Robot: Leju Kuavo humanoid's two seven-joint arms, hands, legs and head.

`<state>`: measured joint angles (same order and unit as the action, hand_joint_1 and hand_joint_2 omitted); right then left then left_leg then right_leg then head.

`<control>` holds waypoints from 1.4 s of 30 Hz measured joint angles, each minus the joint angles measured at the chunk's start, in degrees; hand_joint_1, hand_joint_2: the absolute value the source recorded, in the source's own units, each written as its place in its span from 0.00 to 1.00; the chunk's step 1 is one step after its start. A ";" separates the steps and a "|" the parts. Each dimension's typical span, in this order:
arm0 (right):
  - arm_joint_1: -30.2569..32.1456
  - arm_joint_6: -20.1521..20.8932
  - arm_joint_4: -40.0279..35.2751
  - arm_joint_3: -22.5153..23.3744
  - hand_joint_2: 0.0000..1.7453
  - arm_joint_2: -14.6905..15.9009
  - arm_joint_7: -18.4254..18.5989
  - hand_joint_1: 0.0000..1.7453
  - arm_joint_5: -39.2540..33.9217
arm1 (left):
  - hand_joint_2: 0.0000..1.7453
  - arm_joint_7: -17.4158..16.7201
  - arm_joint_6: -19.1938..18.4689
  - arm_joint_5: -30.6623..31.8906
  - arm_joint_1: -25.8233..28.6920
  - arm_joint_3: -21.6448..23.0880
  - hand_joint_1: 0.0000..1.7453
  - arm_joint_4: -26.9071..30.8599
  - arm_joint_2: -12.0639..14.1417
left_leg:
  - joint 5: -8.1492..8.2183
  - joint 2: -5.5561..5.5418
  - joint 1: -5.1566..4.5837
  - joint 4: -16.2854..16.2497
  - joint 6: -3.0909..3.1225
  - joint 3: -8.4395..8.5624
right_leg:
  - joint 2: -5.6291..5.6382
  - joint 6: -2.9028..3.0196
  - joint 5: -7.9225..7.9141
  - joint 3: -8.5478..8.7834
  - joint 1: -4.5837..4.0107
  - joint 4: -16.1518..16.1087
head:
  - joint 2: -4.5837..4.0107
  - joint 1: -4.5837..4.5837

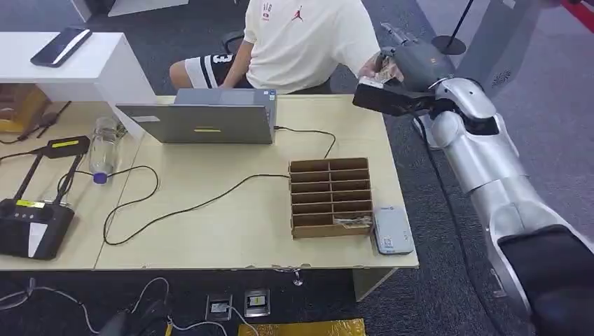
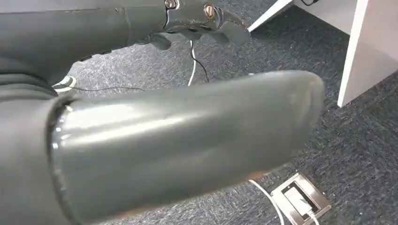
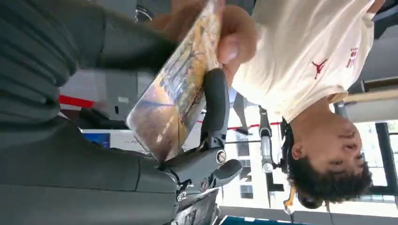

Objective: Pass the card to the sensor for recognition and then transmit it.

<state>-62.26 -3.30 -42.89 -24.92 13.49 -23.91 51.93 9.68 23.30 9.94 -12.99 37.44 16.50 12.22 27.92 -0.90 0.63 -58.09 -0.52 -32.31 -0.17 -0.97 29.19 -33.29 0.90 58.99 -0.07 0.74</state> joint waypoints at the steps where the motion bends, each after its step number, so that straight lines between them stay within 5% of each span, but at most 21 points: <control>1: 0.00 -0.09 0.38 -0.11 1.00 -0.18 0.09 0.21 0.00 | 0.00 0.00 0.00 -0.02 0.01 0.00 0.00 0.00 0.04 | 0.00 0.00 0.00 0.00 0.00 0.00 | 0.00 0.00 0.00 0.00 0.00 0.00 | 0.00 0.00; 4: 0.00 -0.52 1.29 -0.59 1.00 -0.48 0.31 0.00 -0.02 | 0.00 0.00 0.00 -0.31 0.06 0.00 0.00 0.00 0.11 | 0.00 0.00 0.00 -0.01 0.00 0.00 | -0.02 0.00 0.00 0.00 0.00 -0.01 | 0.00 0.00; 16: 0.04 -3.12 3.78 -1.68 1.00 -1.03 0.39 0.00 -2.57 | 0.00 0.00 0.37 -0.52 0.46 0.00 0.00 0.00 0.24 | 0.00 0.00 0.00 -0.01 0.00 0.00 | 0.00 0.00 0.00 -0.03 0.00 -0.01 | 0.00 0.00; 21: 1.71 11.67 0.26 0.46 1.00 -0.46 2.21 0.00 -21.50 | 0.00 0.96 0.87 -0.79 0.95 0.00 0.00 -0.04 0.26 | 0.00 0.04 0.00 -0.04 0.00 0.10 | 0.07 0.00 0.00 -0.02 0.00 -0.03 | 0.00 0.02; 26: 5.89 22.17 -10.04 2.95 1.00 2.10 9.25 0.00 -34.79 | 0.00 1.27 0.72 -0.76 1.04 -0.02 0.00 -0.15 0.48 | 0.01 0.04 0.00 -0.04 0.00 0.12 | 0.06 0.00 0.00 -0.01 0.00 -0.06 | 0.00 0.00; 29: 10.47 29.80 -19.38 4.67 1.00 4.67 16.86 0.00 -45.85 | 0.00 1.27 0.02 -0.48 1.03 -0.02 0.00 -0.17 0.87 | 0.03 0.05 0.00 -0.04 -0.03 0.11 | 0.08 0.00 0.00 0.00 0.00 -0.07 | 0.00 0.00; 35: 17.36 33.18 -32.85 6.43 1.00 8.37 23.72 0.00 -51.65 | 0.00 1.27 -0.46 -0.44 1.02 -0.04 0.00 -0.33 1.51 | 0.06 0.14 0.01 -0.04 -0.06 0.17 | 0.18 0.00 0.00 0.01 -0.01 -0.09 | 0.00 0.00; 42: 29.31 32.44 -44.67 7.45 1.00 11.78 27.71 0.00 -45.29 | 0.00 1.27 -0.28 -1.16 1.72 -0.20 0.00 -0.57 1.55 | 0.08 0.15 0.01 -0.02 -0.07 0.14 | 0.15 0.00 0.00 0.04 -0.01 -0.09 | 0.00 -0.04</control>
<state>-32.95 29.14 -87.55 -17.47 25.26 3.80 6.64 10.95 23.02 8.79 -11.26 37.24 15.94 13.77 28.00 -0.75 0.64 -58.12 -0.59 -32.17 -0.01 -0.97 29.19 -33.25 0.90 58.90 -0.07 0.70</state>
